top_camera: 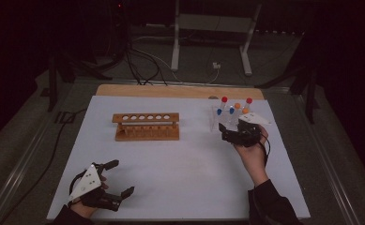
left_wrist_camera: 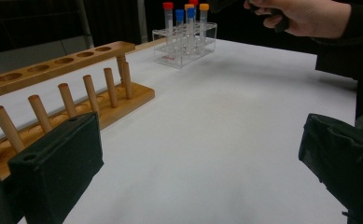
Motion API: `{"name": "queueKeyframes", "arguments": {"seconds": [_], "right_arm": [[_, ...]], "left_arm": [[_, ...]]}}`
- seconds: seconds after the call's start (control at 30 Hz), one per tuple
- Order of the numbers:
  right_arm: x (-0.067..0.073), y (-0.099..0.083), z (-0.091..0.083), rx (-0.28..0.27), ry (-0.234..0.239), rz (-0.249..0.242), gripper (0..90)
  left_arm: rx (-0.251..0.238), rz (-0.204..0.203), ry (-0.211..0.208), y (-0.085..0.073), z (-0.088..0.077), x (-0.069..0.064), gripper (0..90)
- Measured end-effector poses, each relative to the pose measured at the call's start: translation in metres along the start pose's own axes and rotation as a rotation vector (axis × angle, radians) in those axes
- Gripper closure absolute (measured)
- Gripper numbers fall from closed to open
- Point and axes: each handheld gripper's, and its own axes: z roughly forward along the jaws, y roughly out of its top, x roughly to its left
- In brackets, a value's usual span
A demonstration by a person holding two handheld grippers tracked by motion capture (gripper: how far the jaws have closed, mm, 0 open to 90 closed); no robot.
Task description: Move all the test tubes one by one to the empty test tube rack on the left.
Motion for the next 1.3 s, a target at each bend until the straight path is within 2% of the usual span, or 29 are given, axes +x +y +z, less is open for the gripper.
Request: {"name": "queueKeyframes", "arguments": {"seconds": [0.23,0.53,0.73,0.77,1.07,1.3], "right_arm": [[-0.006,-0.002,0.015,0.048,-0.040,0.013,34.5],[-0.018,0.001,0.034,0.054,-0.100,0.059,50.1],[-0.022,0.000,0.044,0.056,-0.113,0.079,55.4],[-0.023,0.000,0.047,0.056,-0.127,0.072,57.9],[-0.025,0.001,0.056,0.055,-0.145,0.071,65.1],[-0.026,-0.002,0.063,0.082,-0.159,0.071,71.6]], "left_arm": [[-0.003,-0.003,0.001,0.000,0.000,0.000,0.5],[0.000,-0.006,0.002,-0.001,0.000,0.000,0.5],[0.001,-0.009,0.005,-0.001,-0.001,0.001,0.5],[-0.001,-0.013,0.003,-0.001,-0.001,0.000,0.5],[0.001,-0.004,0.005,0.000,-0.001,-0.001,0.5],[0.003,-0.006,0.008,-0.001,-0.001,0.000,0.5]]}}
